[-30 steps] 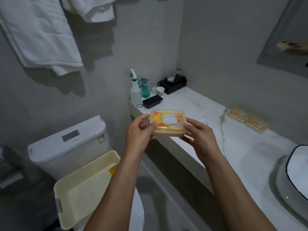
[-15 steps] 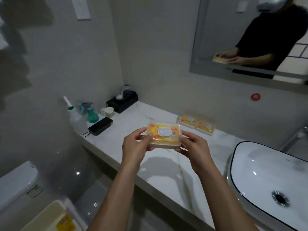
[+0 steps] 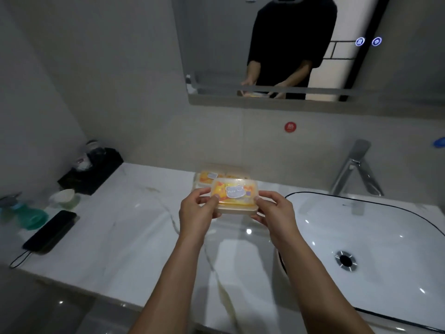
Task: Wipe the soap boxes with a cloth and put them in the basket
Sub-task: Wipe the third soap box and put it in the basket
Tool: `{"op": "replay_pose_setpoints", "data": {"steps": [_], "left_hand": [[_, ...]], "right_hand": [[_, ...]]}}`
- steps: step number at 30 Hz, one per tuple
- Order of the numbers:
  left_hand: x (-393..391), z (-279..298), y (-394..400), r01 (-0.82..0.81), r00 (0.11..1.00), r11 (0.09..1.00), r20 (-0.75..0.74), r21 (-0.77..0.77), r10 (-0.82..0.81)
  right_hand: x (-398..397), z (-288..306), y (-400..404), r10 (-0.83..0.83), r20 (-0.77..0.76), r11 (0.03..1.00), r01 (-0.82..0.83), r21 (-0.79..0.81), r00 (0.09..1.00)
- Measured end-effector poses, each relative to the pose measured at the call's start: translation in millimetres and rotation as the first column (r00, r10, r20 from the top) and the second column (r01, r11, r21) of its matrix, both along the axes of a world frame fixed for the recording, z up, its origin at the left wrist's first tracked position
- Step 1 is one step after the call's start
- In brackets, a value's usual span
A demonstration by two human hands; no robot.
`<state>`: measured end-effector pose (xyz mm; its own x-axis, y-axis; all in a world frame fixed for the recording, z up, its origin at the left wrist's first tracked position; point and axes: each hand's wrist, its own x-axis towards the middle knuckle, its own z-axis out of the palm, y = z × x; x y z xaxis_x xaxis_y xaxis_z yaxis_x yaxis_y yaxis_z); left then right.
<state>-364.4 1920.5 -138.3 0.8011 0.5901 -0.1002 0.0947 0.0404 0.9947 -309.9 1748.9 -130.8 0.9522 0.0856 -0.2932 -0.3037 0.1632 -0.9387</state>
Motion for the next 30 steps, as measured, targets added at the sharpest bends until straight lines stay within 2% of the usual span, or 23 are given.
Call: {"op": "replay_pose_setpoints", "data": {"steps": [7,11,17,25,30], "left_hand": [[52.0,-19.4,12.8,0.128,0.992,0.992,-0.015,-0.018,-0.128],[81.3,-32.3,43.3,0.188,0.981,0.982,-0.035,-0.034,-0.189],[117.4,-48.1,97.5,0.323,0.945,0.946,-0.058,0.023,-0.321],[171.0,-89.0,151.2,0.283,0.956,0.949,-0.121,0.135,-0.268],[200.6,-116.1,171.7,0.284,0.949,0.952,-0.173,0.114,-0.262]], "right_hand": [[36.4,-20.7,11.0,-0.099,-0.007,0.993,0.098,-0.064,0.995],[57.6,-30.4,37.6,-0.135,-0.007,0.985,0.134,-0.109,0.991],[92.0,-45.5,92.7,-0.135,0.015,0.972,0.136,-0.192,0.991],[141.1,-85.5,143.5,-0.043,0.043,0.922,0.056,-0.383,0.998],[173.5,-109.6,164.3,0.002,0.050,0.880,0.022,-0.474,0.999]]}}
